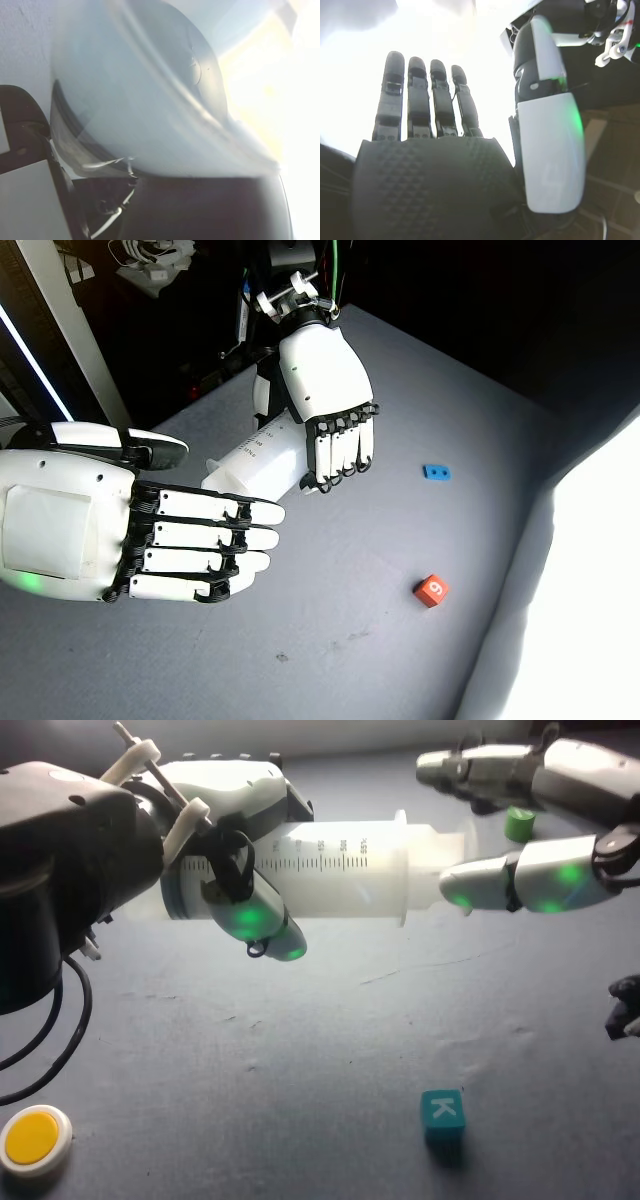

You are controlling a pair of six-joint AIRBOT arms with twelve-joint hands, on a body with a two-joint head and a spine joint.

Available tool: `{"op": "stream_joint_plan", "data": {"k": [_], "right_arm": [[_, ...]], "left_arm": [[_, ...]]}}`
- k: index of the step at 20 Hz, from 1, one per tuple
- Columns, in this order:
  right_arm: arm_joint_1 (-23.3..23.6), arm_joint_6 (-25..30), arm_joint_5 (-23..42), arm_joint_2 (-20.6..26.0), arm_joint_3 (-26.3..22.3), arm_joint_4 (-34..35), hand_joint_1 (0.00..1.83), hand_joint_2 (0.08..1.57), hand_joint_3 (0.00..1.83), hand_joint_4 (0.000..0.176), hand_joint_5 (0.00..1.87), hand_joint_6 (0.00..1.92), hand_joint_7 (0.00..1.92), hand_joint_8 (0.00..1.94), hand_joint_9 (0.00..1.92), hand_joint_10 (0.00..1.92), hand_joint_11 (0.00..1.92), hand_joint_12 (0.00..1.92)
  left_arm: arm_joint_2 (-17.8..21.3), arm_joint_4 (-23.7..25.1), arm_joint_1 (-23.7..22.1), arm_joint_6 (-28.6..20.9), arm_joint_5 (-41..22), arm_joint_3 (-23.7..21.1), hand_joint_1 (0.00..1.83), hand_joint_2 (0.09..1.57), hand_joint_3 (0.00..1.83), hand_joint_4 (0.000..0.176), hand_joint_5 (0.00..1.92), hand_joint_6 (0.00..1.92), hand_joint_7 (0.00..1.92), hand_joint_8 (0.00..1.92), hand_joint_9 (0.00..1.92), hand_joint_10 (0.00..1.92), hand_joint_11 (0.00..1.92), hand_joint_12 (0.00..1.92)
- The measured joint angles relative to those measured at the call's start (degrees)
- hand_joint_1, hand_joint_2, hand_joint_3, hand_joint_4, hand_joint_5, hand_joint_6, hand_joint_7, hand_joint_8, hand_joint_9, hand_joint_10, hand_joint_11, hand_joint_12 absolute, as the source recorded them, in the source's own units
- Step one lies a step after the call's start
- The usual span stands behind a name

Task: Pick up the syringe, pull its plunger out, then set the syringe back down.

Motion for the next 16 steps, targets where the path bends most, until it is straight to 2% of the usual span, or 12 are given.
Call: {"op": "stream_joint_plan", "data": {"k": [3, 4, 6, 9, 10, 11, 12, 13, 14, 15, 16], "right_arm": [[-0.2, 0.0, 0.3, -2.1, 1.9, 0.0, 1.03, 1.04, 0.00, 0.000, 0.33, 0.02, 0.34, 0.02, 0.30, 0.05, 0.00, 1.02], [-0.2, 0.0, 0.6, -2.6, 2.3, 0.0, 1.07, 1.03, 0.00, 0.000, 0.34, 0.02, 0.35, 0.02, 0.32, 0.05, 0.00, 1.09], [-0.2, 0.0, 1.0, -3.4, 2.4, 0.1, 1.08, 1.02, 0.00, 0.000, 0.35, 0.02, 0.38, 0.02, 0.35, 0.06, 0.00, 1.10], [-0.2, 0.0, 1.5, -3.8, 2.7, 0.0, 1.11, 1.02, 0.00, 0.000, 0.45, 0.05, 0.50, 0.06, 0.47, 0.12, 0.00, 1.22], [-0.2, 0.0, 1.9, -4.1, 3.1, -0.2, 1.12, 1.02, 0.00, 0.000, 0.53, 0.06, 0.59, 0.09, 0.50, 0.25, 0.00, 1.32], [-0.2, -0.2, 2.1, -4.3, 3.2, -0.1, 1.13, 1.02, 0.00, 0.000, 0.60, 0.07, 0.67, 0.11, 0.52, 0.40, 0.02, 1.39], [-0.2, -0.2, 2.4, -4.3, 3.2, -0.1, 1.19, 1.00, 0.00, 0.000, 0.76, 0.12, 0.83, 0.17, 0.65, 0.50, 0.18, 1.37], [-0.2, -0.2, 2.8, -4.5, 3.3, -0.1, 1.22, 1.08, 0.01, 0.000, 0.88, 0.83, 1.02, 0.79, 0.84, 0.61, 0.43, 1.30], [-0.2, -0.4, 3.7, -4.7, 3.3, -0.5, 1.23, 1.12, 0.00, 0.000, 0.88, 0.98, 1.02, 1.01, 0.91, 0.65, 0.53, 1.28], [-0.2, -0.8, 4.2, -5.0, 3.3, -1.2, 1.35, 1.12, 0.00, 0.000, 0.87, 1.00, 1.03, 1.01, 0.91, 1.07, 0.68, 1.22], [-0.2, -0.9, 4.3, -5.3, 3.4, -1.2, 1.36, 1.15, 0.01, 0.000, 0.77, 1.16, 0.95, 1.11, 0.87, 1.23, 0.71, 1.19]], "left_arm": [[0.2, -0.5, -0.1, 0.1, -0.3, 0.1, 1.36, 1.18, 0.00, 0.000, 0.83, 1.03, 0.88, 1.20, 0.75, 1.48, 0.56, 1.33], [0.3, -0.6, -0.2, 0.1, -0.4, 0.2, 1.34, 1.21, 0.00, 0.000, 0.74, 1.19, 0.83, 1.26, 0.71, 1.52, 0.50, 1.35], [0.3, -0.9, -0.7, 0.3, -0.4, 0.3, 1.35, 1.19, 0.00, 0.000, 0.79, 1.10, 0.87, 1.24, 0.74, 1.47, 0.57, 1.31], [0.6, -0.9, -0.8, 0.3, -0.3, 0.3, 1.35, 1.18, 0.00, 0.000, 0.79, 1.13, 0.89, 1.17, 0.75, 1.45, 0.55, 1.27], [0.6, -0.9, -0.8, 0.4, -0.4, 0.3, 1.36, 1.17, 0.00, 0.000, 0.79, 1.12, 0.91, 1.13, 0.77, 1.42, 0.58, 1.26], [0.6, -0.9, -0.8, 0.5, -0.4, 0.3, 1.35, 1.20, 0.00, 0.000, 0.72, 1.22, 0.86, 1.20, 0.73, 1.50, 0.53, 1.33], [0.6, -1.0, -0.8, 0.5, -0.4, 0.3, 1.35, 1.19, 0.00, 0.000, 0.78, 1.16, 0.87, 1.22, 0.73, 1.46, 0.54, 1.33], [0.6, -1.0, -0.8, 0.6, -0.4, 0.3, 1.35, 1.18, 0.00, 0.000, 0.80, 1.13, 0.88, 1.20, 0.75, 1.44, 0.55, 1.27], [0.6, -1.1, -0.8, 0.9, -0.4, 0.3, 1.35, 1.18, 0.00, 0.000, 0.79, 1.13, 0.87, 1.22, 0.75, 1.44, 0.57, 1.24], [0.6, -1.0, -0.8, 1.2, -0.3, 0.3, 1.23, 1.19, 0.00, 0.000, 0.80, 1.14, 0.88, 1.27, 0.76, 1.13, 0.58, 1.24], [0.6, -0.5, -0.8, 1.4, -0.1, 0.3, 1.32, 1.20, 0.00, 0.000, 0.79, 1.12, 0.83, 1.28, 0.72, 1.44, 0.54, 1.31]]}}
